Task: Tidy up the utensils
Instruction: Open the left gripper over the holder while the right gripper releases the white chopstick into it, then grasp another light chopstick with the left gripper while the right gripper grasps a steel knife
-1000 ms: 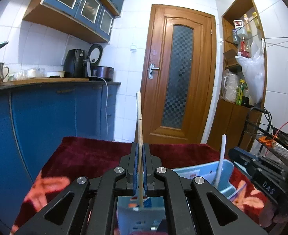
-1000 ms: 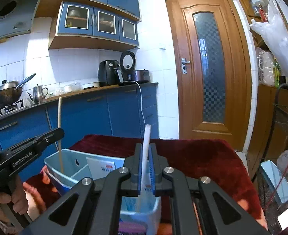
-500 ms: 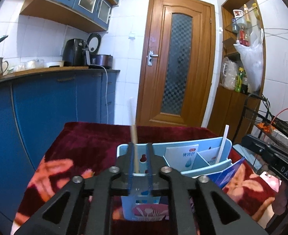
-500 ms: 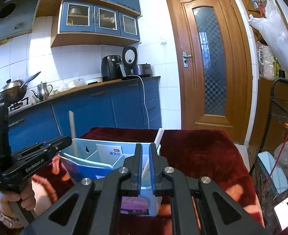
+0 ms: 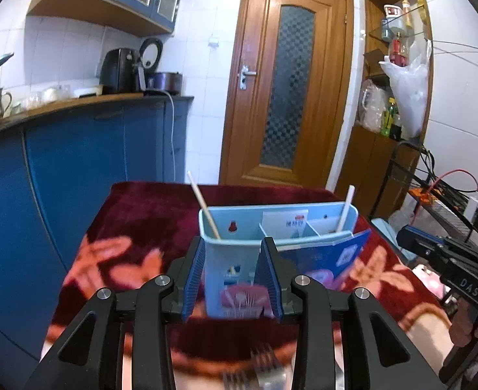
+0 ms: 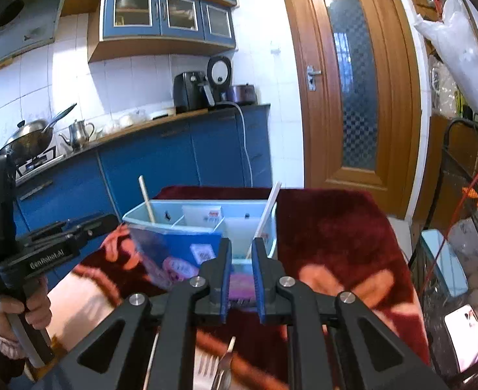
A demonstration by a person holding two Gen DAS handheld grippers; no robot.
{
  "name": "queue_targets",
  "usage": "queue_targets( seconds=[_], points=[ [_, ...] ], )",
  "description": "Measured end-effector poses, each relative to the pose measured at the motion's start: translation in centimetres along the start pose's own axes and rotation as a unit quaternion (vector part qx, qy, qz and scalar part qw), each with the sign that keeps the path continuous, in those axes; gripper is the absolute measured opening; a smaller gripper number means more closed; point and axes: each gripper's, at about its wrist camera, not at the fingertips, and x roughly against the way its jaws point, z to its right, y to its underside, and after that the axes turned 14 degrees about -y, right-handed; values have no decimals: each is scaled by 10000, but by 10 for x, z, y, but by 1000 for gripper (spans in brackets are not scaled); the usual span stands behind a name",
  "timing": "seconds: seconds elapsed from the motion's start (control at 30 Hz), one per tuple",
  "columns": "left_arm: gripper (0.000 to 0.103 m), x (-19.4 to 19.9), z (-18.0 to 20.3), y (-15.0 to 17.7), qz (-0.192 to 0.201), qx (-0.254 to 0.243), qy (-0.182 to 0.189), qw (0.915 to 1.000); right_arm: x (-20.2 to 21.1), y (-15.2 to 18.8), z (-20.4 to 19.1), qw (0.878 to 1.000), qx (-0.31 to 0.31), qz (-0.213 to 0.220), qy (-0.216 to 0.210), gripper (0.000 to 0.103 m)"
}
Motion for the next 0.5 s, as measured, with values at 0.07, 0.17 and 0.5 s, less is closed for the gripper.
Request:
queue_targets(
  seconds=[0.07,0.17,0.5],
  points=[
    [37,7,-4,3,-162,-18,-38,9999,3,5,-4,9999,-27,-124,-10,15],
    [37,16,-12,8,-402,-55,-102,9991,6,13,-9,9993,-74,-376,-4,15],
    [37,22,-25,33,-1420,-336,-221,9891,11,38,-16,9919,-324,-1222,-98,21]
  ],
)
